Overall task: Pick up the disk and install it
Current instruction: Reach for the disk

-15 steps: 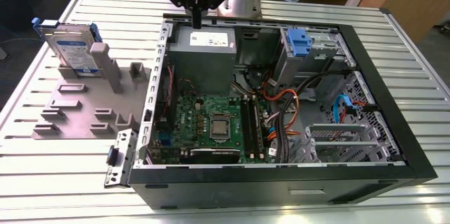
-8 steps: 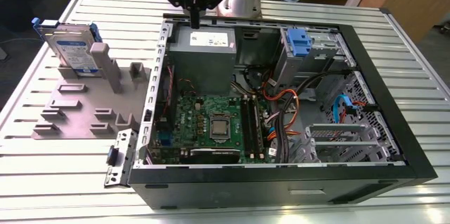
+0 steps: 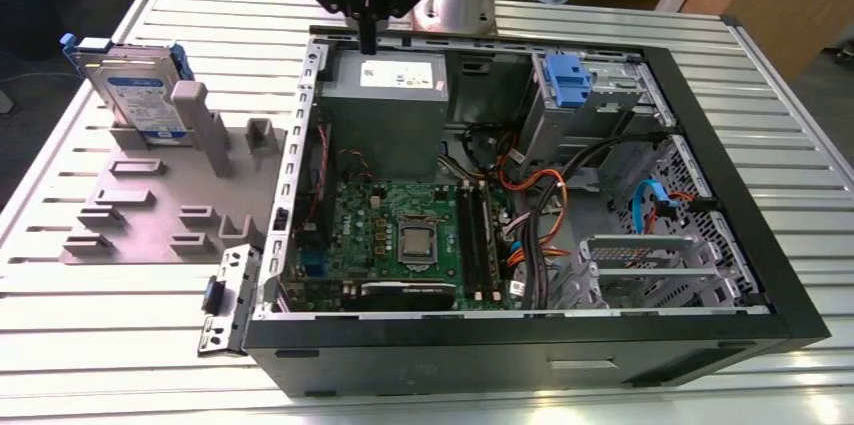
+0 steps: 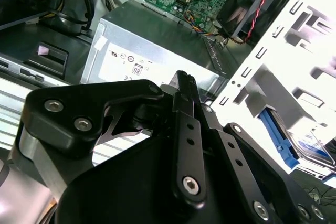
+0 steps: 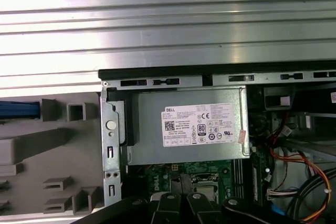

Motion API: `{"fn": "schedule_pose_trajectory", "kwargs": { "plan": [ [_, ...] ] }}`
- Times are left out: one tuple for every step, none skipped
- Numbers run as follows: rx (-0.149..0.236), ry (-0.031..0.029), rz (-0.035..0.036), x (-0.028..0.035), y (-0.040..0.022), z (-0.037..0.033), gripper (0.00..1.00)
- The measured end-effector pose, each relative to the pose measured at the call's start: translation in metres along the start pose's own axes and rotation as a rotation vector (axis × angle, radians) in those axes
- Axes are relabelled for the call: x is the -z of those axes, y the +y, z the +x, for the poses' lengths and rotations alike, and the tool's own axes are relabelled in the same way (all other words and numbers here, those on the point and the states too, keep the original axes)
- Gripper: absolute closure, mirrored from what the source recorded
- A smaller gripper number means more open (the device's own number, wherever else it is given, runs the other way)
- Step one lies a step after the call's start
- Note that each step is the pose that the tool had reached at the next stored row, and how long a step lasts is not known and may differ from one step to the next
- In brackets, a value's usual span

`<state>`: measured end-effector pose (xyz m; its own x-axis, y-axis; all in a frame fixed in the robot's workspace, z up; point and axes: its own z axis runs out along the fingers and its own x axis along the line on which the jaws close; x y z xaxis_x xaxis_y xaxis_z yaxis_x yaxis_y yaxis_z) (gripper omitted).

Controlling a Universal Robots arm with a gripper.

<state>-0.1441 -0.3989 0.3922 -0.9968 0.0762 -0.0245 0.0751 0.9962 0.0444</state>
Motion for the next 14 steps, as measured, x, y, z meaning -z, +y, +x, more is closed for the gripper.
{"fn": "schedule_pose_trajectory", "kwargs": {
  "plan": [
    [0.0,0.0001,0.0001,0.0,0.0,0.0003,0.89],
    [0.0,0.0,0.0,0.0,0.0,0.0004,0.89],
    [0.0,0.0,0.0,0.0,-0.0001,0.0005,0.89],
    [0.0,0.0001,0.0001,0.0001,-0.0001,0.0009,0.89],
    [0.0,0.0,0.0,0.0001,-0.0001,0.0015,0.89],
    [0.0,0.0,0.0,0.0001,-0.0002,0.0023,0.89],
    [0.0,0.0001,0.0,0.0001,-0.0002,0.0033,0.89],
    [0.0,0.0,0.0,0.0001,-0.0003,0.0041,0.89],
    [0.0,0.0,0.0,0.0002,-0.0004,0.0057,0.89],
    [0.0,0.0,0.0,0.0001,-0.0004,0.0059,0.89],
    [0.0,0.0,0.0,0.0001,-0.0004,0.006,0.89],
    [0.0,0.0,0.0001,0.0002,-0.0005,0.0064,0.89],
    [0.0,0.0,0.0,0.0002,-0.0005,0.0067,0.89],
    [0.0,0.0,0.0,0.0002,-0.0005,0.0067,0.89]
  ]
}}
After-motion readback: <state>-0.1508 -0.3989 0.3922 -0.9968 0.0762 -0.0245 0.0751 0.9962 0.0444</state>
